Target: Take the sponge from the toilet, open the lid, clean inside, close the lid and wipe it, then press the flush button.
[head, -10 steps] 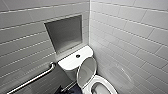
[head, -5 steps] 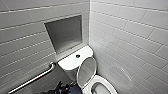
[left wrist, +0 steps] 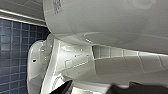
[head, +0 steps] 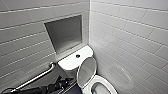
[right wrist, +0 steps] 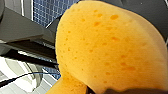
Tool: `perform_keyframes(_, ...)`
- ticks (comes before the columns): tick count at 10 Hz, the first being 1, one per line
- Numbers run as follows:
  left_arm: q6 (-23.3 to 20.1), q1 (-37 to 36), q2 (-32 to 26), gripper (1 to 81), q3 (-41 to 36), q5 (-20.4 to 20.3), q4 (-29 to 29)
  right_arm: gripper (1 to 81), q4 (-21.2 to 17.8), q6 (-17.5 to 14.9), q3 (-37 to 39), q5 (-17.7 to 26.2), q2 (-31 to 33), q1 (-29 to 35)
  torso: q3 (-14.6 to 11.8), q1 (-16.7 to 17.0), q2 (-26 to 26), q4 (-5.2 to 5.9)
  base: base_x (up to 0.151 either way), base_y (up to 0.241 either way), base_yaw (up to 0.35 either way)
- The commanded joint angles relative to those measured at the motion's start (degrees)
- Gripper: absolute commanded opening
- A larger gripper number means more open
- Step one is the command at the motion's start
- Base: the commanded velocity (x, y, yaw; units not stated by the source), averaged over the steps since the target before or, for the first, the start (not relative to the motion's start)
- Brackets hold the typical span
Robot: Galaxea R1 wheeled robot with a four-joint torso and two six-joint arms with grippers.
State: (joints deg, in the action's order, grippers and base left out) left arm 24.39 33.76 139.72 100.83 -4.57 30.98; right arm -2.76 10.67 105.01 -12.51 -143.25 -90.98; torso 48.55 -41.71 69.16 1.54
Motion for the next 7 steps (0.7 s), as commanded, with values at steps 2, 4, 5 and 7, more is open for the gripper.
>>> perform_keyframes(2,1.0,-8.3,0.9,81.1,0.5,2.5,0.5,1.0,2.6,-0.2,-2.3,3.8,1.4,-1.9,0.0,0.0,0.0,0.00,0.000,0.000,0.000)
perform_keyframes(4,1.0,-8.0,3.7,81.1,1.3,3.2,-0.4,1.0,2.3,-0.1,-0.9,3.8,0.8,-1.8,0.0,0.0,0.0,0.00,0.000,0.000,0.000)
perform_keyframes(5,0.8,-7.7,4.7,81.1,1.0,3.4,-0.5,1.0,2.2,-0.1,-0.1,3.8,0.5,-1.7,0.0,0.0,0.0,0.00,0.000,0.000,0.000)
perform_keyframes(7,0.7,-6.7,6.0,81.1,0.5,5.9,-0.3,1.0,2.2,0.0,0.0,3.7,0.5,-1.5,0.0,0.0,0.0,0.00,0.000,0.000,0.000)
